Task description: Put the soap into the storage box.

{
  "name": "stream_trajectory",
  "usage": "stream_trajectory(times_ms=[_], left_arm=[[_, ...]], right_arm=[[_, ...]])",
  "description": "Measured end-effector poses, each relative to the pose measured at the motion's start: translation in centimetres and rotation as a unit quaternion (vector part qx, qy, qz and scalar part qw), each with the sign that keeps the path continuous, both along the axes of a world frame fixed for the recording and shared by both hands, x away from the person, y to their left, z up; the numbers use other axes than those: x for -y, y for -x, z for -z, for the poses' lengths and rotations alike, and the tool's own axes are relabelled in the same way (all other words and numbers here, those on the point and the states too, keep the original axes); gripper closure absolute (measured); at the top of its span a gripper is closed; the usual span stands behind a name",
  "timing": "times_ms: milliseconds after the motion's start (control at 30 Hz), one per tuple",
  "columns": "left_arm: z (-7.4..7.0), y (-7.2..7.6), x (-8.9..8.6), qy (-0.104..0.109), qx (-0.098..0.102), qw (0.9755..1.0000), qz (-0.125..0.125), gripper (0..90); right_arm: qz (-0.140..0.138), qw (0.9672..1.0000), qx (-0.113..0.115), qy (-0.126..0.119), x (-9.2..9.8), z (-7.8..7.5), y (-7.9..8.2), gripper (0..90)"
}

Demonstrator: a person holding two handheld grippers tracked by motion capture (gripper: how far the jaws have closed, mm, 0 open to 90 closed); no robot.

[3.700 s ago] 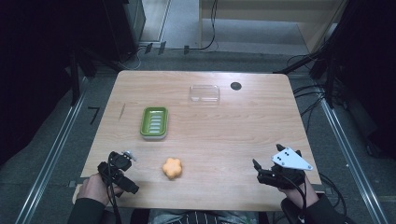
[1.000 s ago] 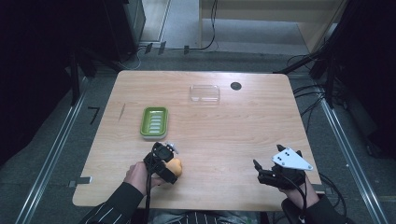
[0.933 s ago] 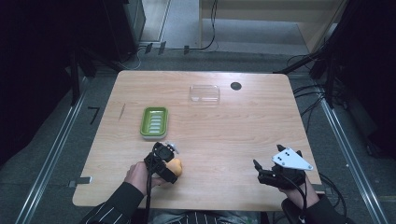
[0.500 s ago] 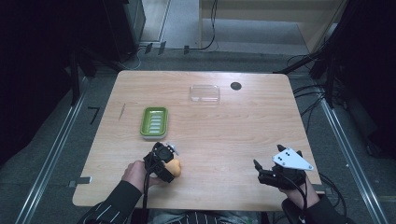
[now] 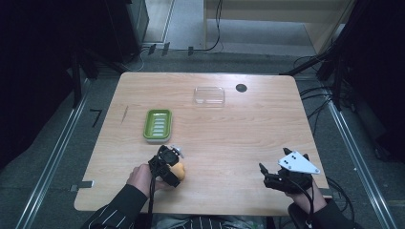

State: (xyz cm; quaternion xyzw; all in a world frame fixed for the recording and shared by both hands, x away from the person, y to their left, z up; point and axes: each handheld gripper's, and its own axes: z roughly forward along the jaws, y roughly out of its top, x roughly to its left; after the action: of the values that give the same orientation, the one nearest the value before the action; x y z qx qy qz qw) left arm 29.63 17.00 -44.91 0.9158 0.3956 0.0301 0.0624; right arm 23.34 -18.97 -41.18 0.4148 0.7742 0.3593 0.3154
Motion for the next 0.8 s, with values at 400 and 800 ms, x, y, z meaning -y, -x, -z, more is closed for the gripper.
stream_trajectory(times_ms=[400,800], left_arm=[[0.43,-0.16,0.78,-0.026,-0.001,0.9996,0.012,38.8],[0.39,-0.16,0.53,-0.021,-0.002,0.9993,0.030,39.6]], right_arm=[[0.001,1.0000,-0.001,-0.001,0.01,0.00,0.02,13.8],[0.002,1.0000,0.000,-0.002,0.05,-0.03,0.08,13.7]])
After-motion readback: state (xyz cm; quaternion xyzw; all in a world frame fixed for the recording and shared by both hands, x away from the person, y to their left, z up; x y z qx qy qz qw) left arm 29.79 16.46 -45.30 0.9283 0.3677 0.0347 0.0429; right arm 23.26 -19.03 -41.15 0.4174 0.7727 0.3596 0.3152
